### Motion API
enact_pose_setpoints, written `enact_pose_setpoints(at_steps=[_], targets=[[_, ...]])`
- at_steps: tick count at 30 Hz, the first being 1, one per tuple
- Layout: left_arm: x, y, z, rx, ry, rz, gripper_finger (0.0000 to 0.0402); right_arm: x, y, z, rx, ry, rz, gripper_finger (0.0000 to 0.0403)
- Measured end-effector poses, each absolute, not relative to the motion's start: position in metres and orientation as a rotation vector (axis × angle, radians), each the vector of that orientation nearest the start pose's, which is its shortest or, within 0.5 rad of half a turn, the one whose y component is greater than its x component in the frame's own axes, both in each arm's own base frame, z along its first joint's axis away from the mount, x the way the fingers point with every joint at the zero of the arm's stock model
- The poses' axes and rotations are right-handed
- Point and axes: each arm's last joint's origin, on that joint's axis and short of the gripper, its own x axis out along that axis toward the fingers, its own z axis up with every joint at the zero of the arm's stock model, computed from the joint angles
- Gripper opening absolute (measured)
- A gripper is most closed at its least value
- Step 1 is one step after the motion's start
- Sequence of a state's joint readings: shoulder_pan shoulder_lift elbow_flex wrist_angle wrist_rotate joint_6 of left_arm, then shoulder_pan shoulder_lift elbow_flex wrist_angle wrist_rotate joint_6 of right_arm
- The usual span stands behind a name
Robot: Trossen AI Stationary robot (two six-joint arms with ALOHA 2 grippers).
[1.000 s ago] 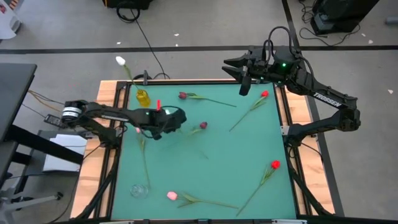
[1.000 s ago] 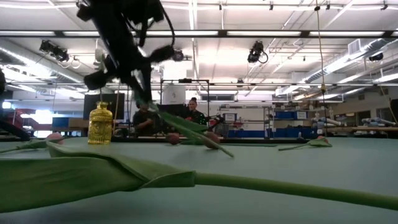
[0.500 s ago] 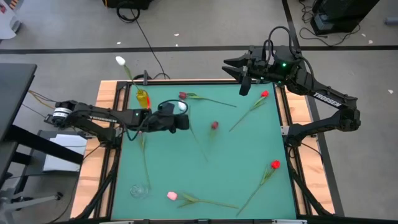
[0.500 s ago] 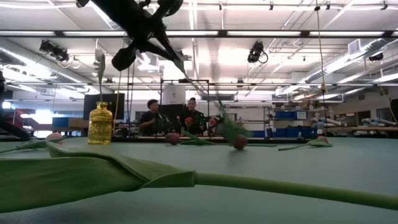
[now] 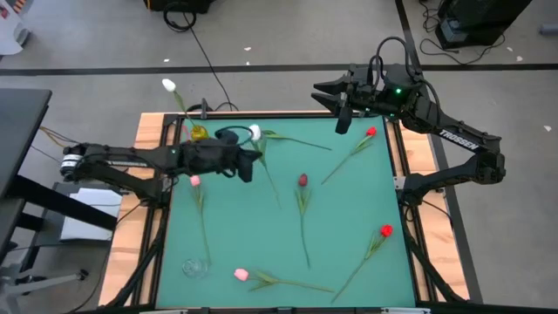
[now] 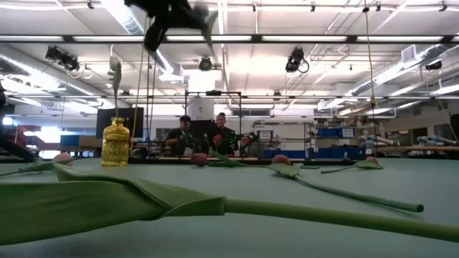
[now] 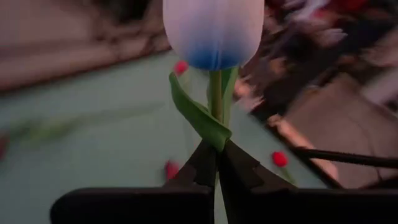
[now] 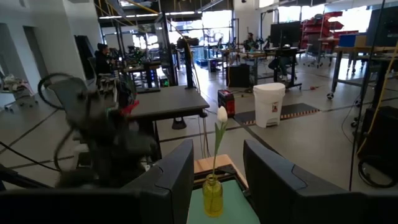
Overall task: Sort flowers into vase by color
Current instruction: Put the white flower into the yellow vase
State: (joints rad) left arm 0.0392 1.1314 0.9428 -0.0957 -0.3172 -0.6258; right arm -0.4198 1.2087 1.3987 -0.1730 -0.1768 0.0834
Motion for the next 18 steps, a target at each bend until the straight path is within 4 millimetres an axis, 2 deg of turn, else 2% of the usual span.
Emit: enact_pose_setpoints(at_steps=[6,10,18], targets=[[0.236,0.024,0.361,-0.307,0.002,0.250,0.0013,0.232,-0.098,0.457,0.078,-0.026,-0.242,0.0148],[0.227,0.030,0.371,-0.292,-0.058,0.220,0.0013,0.232,-0.098,0.457,0.082,-0.027,-0.242,0.0148],[0.224,0.032,0.372,-0.290,-0.057,0.207,0.0013,0.232,-0.098,0.458,0.131,-0.040,-0.241,0.0148]])
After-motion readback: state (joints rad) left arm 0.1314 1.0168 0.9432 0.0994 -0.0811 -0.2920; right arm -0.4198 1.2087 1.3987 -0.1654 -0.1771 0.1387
